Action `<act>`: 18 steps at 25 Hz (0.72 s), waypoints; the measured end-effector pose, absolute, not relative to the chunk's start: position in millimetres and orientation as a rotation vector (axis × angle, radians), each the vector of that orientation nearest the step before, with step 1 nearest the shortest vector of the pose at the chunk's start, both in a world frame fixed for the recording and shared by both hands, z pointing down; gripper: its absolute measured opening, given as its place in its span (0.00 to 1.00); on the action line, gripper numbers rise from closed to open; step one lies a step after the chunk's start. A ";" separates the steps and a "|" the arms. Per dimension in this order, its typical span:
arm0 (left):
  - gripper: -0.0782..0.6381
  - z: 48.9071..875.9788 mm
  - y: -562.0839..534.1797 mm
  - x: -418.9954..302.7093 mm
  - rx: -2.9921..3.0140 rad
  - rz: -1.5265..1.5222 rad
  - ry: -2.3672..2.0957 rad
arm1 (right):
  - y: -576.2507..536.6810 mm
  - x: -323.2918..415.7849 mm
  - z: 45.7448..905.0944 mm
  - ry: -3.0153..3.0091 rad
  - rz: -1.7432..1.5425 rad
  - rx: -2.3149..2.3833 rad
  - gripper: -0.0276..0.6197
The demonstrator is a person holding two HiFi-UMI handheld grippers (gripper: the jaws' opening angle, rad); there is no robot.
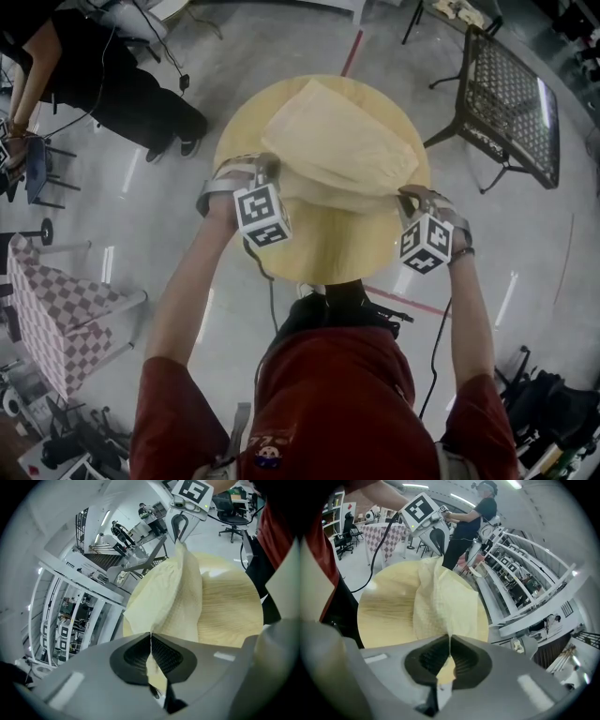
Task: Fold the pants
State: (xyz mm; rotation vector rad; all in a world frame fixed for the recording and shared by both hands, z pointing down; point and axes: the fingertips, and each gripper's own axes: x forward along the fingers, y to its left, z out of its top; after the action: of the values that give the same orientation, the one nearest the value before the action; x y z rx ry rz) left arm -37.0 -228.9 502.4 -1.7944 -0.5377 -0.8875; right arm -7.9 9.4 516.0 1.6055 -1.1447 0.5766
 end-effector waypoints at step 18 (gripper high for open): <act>0.13 497.1 -232.2 88.1 -1.727 -0.832 -0.547 | 14.1 78.7 515.5 -1.137 0.673 1.668 0.05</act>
State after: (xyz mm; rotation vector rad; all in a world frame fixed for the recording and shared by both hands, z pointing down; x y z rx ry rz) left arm 88.1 -232.2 497.1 -1.7274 -0.5465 -0.8319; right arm 78.7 14.1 515.5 1.6679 -1.1374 0.6729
